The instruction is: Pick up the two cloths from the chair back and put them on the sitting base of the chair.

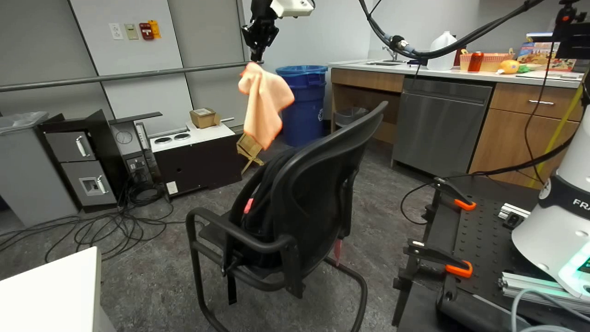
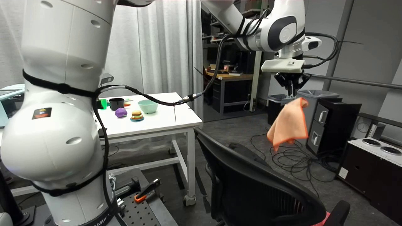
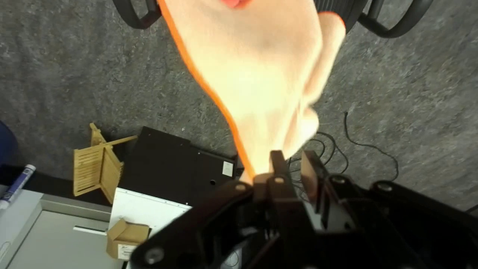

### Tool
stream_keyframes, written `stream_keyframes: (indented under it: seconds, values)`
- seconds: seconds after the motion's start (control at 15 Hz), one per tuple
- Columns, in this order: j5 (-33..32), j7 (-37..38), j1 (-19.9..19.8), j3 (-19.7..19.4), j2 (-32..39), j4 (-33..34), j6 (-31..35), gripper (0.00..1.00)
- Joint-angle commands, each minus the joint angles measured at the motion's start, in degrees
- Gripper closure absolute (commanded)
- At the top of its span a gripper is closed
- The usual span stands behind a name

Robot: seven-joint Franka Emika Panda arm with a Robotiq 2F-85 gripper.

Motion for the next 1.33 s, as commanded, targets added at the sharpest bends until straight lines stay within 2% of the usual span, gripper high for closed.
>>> stream_keyframes:
  seconds: [0.0, 0.2, 0.33, 0.47, 0.8, 1.27]
  values:
    - [-1.68, 2.58, -1.4, -0.57, 4.05, 6.92, -2.18, 0.49]
    - [-0.1, 1.87, -2.47, 0.28, 4.05, 6.64, -2.75, 0.27]
    - [0.94, 0.68, -2.89, 1.14, 2.62, 5.1, -4.75, 0.12]
    - [2.15, -0.72, -3.04, 2.09, 0.49, 3.02, -7.93, 0.0]
    - [1.44, -1.74, -2.22, 2.74, -6.37, -4.66, -12.07, 0.0]
    - [0.91, -4.6, -1.01, 2.55, -19.79, -20.23, -10.67, 0.0]
